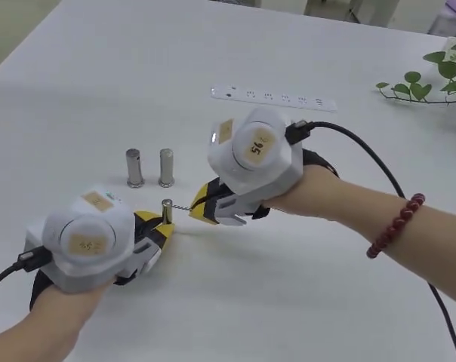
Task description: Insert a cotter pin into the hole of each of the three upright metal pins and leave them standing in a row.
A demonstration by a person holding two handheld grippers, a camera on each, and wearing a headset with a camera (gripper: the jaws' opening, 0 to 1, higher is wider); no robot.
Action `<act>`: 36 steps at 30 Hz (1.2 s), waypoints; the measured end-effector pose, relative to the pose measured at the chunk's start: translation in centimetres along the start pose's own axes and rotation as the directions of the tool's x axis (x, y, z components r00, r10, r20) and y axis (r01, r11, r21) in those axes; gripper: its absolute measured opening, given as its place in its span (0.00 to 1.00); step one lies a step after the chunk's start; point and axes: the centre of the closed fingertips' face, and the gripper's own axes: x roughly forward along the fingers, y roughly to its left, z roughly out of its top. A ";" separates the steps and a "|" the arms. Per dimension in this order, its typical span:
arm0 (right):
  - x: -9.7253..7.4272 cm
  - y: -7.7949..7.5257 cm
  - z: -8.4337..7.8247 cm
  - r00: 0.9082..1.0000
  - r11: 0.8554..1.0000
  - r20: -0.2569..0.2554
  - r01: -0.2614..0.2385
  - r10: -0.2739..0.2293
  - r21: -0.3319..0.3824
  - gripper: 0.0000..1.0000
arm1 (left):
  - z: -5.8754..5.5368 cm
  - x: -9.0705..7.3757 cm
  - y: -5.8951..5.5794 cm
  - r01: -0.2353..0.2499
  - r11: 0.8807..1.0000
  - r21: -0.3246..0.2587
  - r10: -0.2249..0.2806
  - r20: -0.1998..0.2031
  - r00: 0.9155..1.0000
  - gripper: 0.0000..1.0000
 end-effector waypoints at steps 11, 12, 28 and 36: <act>0.2 -0.1 0.5 1.000 0.999 -0.011 -0.006 0.005 -0.051 0.02 | 0.0 0.0 -0.1 -0.001 1.000 -0.005 0.001 0.000 1.000 0.07; 0.2 0.0 0.6 1.000 0.999 -0.009 -0.008 0.007 -0.053 0.02 | 0.0 0.0 -0.1 -0.001 1.000 -0.005 0.001 0.000 1.000 0.07; 0.5 0.1 1.5 1.000 0.997 -0.008 -0.010 0.009 -0.073 0.02 | 0.0 0.0 -0.3 -0.006 1.000 0.006 0.006 -0.002 1.000 0.07; 0.8 0.2 2.0 1.000 0.997 0.004 -0.005 0.005 -0.083 0.03 | 0.0 0.0 -0.3 -0.021 1.000 0.018 0.021 -0.007 1.000 0.07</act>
